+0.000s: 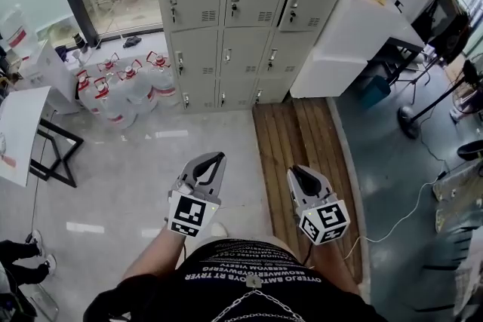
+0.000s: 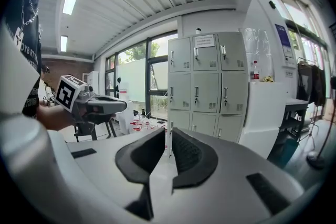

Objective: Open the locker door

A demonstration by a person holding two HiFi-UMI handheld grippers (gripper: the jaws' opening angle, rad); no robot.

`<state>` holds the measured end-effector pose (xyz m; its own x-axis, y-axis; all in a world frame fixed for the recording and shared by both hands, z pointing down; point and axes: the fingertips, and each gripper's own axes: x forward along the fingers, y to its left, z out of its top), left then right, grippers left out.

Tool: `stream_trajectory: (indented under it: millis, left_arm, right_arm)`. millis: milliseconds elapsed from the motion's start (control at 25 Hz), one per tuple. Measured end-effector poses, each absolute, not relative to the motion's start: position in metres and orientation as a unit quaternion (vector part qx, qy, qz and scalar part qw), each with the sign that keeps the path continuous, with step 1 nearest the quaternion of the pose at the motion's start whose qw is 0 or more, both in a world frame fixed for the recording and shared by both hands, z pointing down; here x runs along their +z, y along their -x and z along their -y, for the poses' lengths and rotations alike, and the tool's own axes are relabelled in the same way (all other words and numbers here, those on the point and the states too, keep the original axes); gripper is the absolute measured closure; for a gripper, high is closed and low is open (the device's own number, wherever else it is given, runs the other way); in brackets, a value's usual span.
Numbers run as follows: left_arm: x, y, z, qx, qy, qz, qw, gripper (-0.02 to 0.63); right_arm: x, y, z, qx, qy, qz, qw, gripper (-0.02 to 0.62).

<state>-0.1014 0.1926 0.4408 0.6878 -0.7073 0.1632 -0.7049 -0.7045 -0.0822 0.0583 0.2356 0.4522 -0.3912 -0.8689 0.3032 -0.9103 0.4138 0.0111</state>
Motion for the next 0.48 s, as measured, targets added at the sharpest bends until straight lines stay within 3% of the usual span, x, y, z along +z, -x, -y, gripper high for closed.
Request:
stream_trajectory:
  millis: [480]
  left_arm:
    - [0.435,0.118,-0.182,-0.090,0.913,-0.398,0.007,0.614]
  right_arm:
    - [0.453,-0.053,-0.219,0.085,-0.537,0.831,0.119,0.520]
